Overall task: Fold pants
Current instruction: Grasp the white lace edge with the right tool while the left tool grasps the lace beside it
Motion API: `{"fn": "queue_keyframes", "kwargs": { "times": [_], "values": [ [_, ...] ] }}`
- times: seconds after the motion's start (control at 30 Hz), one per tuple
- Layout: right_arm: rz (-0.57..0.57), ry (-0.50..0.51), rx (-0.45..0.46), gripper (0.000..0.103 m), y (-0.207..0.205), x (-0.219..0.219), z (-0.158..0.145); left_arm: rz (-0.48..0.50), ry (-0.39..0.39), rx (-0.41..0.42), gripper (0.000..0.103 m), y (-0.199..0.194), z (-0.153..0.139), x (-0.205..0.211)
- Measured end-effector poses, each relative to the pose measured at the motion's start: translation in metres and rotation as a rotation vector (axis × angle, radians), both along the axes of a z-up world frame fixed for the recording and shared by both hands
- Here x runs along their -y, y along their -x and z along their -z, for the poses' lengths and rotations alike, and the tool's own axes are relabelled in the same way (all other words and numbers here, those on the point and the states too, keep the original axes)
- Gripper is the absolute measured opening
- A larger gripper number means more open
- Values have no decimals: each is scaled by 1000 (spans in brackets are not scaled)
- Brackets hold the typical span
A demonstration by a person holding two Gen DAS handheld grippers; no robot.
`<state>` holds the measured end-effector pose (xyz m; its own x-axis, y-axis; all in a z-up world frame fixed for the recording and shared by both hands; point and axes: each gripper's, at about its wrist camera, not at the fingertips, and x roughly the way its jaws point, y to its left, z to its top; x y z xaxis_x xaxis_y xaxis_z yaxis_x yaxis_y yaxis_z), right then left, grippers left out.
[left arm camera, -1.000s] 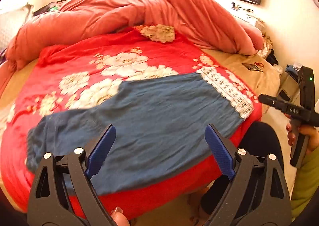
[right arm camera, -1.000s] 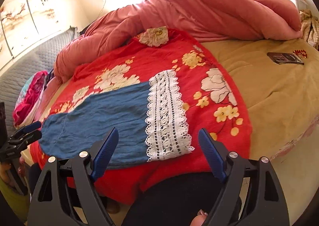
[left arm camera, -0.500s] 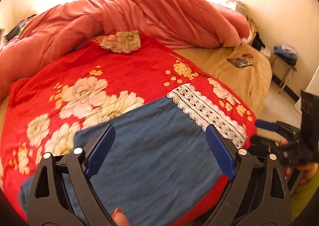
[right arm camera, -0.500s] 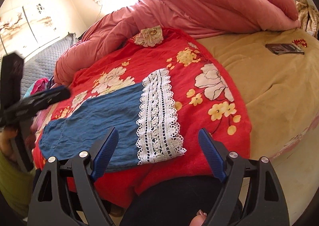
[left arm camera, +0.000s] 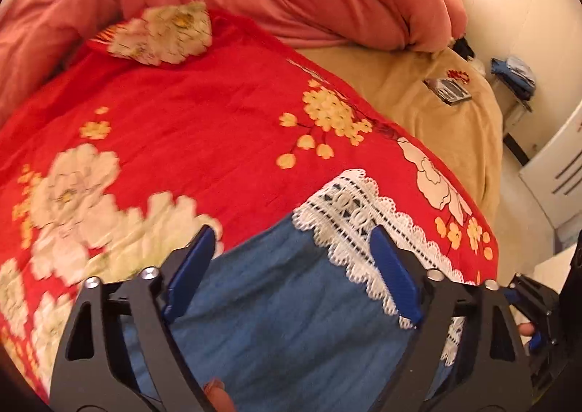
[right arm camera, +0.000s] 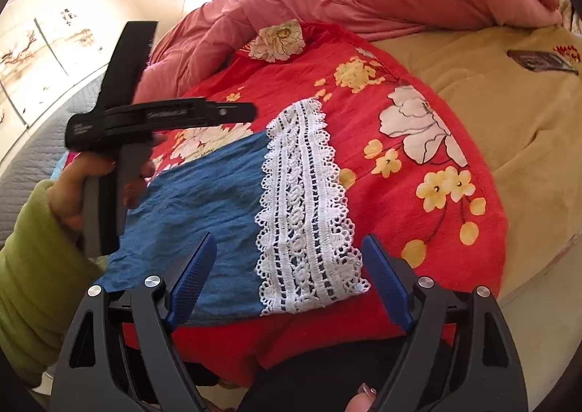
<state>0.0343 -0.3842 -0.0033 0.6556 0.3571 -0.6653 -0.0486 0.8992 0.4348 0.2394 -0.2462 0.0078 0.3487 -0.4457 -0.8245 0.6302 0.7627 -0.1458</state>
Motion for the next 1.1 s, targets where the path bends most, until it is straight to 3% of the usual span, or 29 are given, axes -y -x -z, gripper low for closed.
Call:
{"fn": "queue_keyframes", "kwargs": {
  "times": [0.13, 0.23, 0.3, 0.33, 0.37, 0.57, 0.63, 0.77, 0.87, 0.93, 1.0, 1.1],
  "values": [
    [-7, -12, -33, 79, -6, -1, 5, 42, 8, -30, 68, -11, 12, 11],
    [-10, -17, -70, 67, -13, -1, 11, 68, 10, -63, 63, -19, 22, 16],
    [-9, -28, -77, 55, -14, 0, 13, 81, 14, -90, 51, -23, 29, 17],
    [-9, -40, -73, 53, -14, 1, 13, 91, 28, -116, 41, -26, 33, 17],
    [-9, -49, -70, 50, -14, 2, 13, 100, 49, -141, 37, -28, 36, 16],
    [-18, -108, -113, 50, -25, 7, 21, 143, 81, -166, 37, -30, 43, 18],
    [-27, -118, -123, 52, -30, 5, 22, 145, 93, -173, 43, -33, 47, 19],
    [-29, -120, -127, 52, -34, 3, 23, 156, 107, -162, 43, -32, 52, 19],
    [-26, -115, -120, 47, -33, 2, 21, 145, 118, -164, 42, -33, 51, 16],
    [-20, -110, -105, 41, -31, 2, 20, 150, 119, -167, 30, -29, 49, 16],
    [-15, -110, -94, 33, -29, 2, 18, 140, 91, -153, 25, -24, 47, 19],
    [-15, -110, -65, 29, -28, 2, 14, 128, 85, -139, 17, -22, 41, 17]
  ]
}}
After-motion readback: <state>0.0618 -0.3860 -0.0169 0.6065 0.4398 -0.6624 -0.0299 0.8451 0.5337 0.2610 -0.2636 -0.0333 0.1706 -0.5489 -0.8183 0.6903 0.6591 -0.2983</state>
